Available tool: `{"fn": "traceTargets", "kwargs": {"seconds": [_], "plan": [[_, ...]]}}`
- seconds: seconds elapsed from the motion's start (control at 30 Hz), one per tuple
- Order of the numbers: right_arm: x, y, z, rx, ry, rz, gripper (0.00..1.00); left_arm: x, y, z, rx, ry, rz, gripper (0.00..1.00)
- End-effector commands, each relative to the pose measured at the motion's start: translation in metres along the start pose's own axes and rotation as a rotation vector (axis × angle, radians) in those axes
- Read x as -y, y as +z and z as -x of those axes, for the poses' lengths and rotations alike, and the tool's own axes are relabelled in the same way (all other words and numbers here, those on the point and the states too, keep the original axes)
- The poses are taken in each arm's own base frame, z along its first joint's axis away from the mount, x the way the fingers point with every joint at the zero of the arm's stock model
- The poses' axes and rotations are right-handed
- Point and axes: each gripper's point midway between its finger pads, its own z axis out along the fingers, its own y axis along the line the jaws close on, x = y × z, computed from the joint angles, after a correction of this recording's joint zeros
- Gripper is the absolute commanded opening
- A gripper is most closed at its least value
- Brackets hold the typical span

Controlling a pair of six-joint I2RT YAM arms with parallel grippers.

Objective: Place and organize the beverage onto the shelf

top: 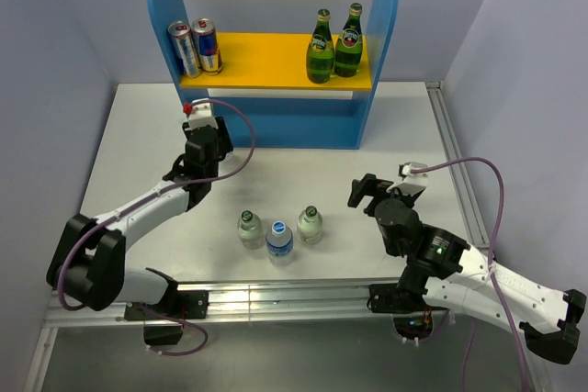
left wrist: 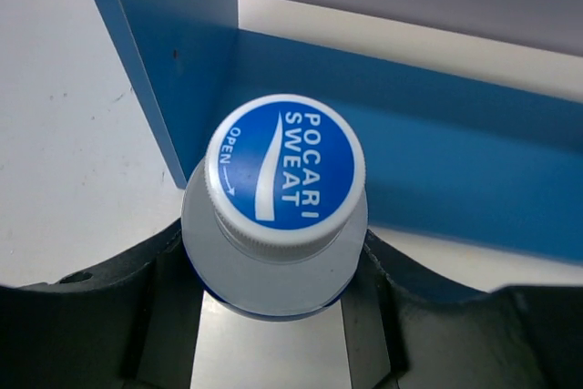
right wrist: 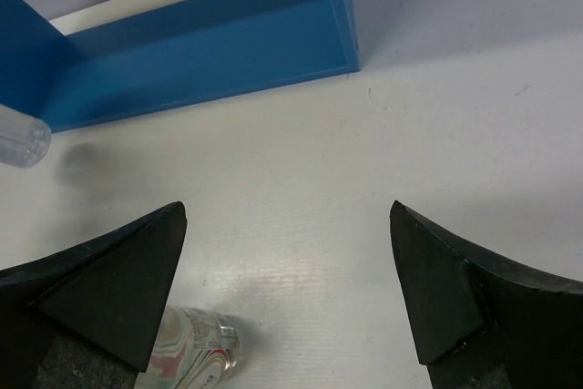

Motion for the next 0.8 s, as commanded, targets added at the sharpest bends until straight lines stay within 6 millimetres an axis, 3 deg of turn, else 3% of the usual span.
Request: {"fn": "traceTargets", "kwargs": {"seconds": [0.0, 0.27, 0.53, 0.77], "plan": [[-0.007, 0.001, 0.005, 0.015, 0.022, 0.015, 1.00, 0.013, 0.014, 0.081, 0.288, -0.159, -0.054, 0.00], [-0.010, 0.003, 0.004, 0.009, 0.012, 0.016, 1.00, 0.017, 0.061, 0.077, 0.298, -0.139, -0.042, 0.00], [-0.010, 0.004, 0.003, 0.007, 0.005, 0.011, 1.00, 0.018, 0.085, 0.090, 0.352, -0.124, -0.015, 0.00], [-0.010, 0.005, 0.002, 0.007, -0.003, 0.003, 1.00, 0.009, 0.108, 0.080, 0.322, -0.089, 0.058, 0.00]]}}
